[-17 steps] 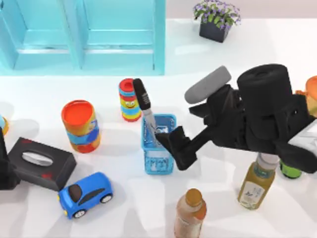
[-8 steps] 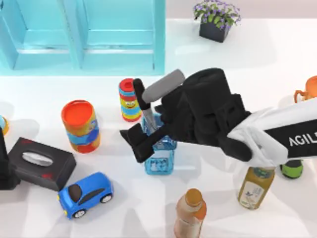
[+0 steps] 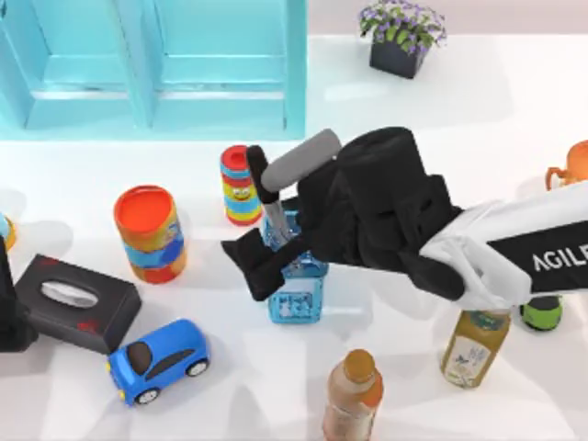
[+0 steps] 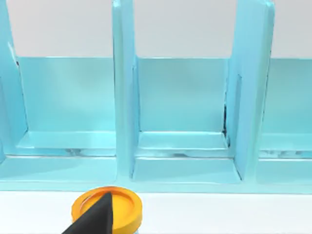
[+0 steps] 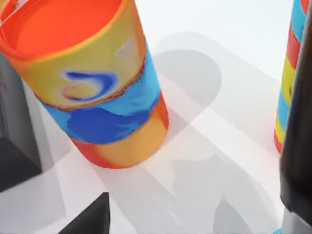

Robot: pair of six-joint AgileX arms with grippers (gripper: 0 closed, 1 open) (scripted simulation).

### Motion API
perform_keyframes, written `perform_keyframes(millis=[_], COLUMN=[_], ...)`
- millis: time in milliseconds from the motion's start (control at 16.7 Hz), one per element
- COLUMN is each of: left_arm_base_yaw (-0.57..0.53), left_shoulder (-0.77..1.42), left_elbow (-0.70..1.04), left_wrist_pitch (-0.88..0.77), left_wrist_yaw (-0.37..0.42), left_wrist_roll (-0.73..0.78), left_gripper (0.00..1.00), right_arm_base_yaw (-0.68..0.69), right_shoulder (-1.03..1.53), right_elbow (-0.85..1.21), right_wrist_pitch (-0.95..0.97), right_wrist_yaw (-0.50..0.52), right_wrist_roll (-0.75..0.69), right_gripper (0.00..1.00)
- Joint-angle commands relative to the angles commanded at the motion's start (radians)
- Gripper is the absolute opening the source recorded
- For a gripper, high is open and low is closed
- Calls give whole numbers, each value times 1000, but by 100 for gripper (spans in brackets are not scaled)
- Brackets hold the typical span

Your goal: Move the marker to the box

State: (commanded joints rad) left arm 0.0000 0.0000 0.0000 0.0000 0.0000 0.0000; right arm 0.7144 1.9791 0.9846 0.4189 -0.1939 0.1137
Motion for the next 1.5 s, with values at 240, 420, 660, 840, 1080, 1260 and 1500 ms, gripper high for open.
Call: perform_keyframes(millis=[240,420,660,840,1080,1260,1500], left_arm_base_yaw=[0,0,0,0,0,0,0], left_shoulder=[0,0,0,0,0,0,0], left_elbow=[0,0,0,0,0,0,0], left_wrist_pitch=[0,0,0,0,0,0,0], left_wrist_yaw=[0,0,0,0,0,0,0], left_wrist_roll=[0,0,0,0,0,0,0], left_gripper=[100,100,100,100,100,100,100], right_arm_base_yaw=[0,0,0,0,1,-21,-122], right_shoulder=[0,0,0,0,-5,-34,-169], right_elbow=[0,0,0,0,5,6,25], right_wrist_pitch=[0,0,0,0,0,-38,-235], right_wrist_yaw=[0,0,0,0,-3,-27,-125], right_wrist_roll=[0,0,0,0,4,-12,-80], right_gripper=[40,17,0,0,0,0,0])
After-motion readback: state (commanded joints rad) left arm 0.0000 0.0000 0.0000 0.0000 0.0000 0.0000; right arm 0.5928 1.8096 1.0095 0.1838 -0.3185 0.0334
